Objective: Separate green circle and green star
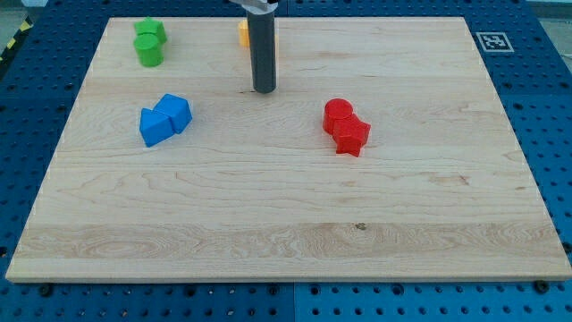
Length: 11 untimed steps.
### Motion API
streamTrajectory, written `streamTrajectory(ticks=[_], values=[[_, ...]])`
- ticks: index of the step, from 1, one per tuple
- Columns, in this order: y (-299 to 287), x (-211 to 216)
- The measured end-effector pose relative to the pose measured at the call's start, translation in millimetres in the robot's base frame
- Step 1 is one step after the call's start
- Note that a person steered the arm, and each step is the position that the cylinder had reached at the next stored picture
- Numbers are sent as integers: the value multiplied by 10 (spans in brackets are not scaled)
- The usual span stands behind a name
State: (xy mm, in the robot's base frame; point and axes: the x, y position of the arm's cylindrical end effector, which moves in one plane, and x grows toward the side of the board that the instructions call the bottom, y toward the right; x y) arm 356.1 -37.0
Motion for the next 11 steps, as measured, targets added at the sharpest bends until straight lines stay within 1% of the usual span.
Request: streamTrajectory(ticks=[1, 2, 3, 4, 5, 6, 7, 8, 9, 10, 11], values=[[0, 0], [-135, 19], [-557, 0], [-1085, -133], [-1863, -302], [-2507, -550], [-2672, -989], [-2342, -1152], [-2151, -1163], [-1986, -846], [-1687, -732]])
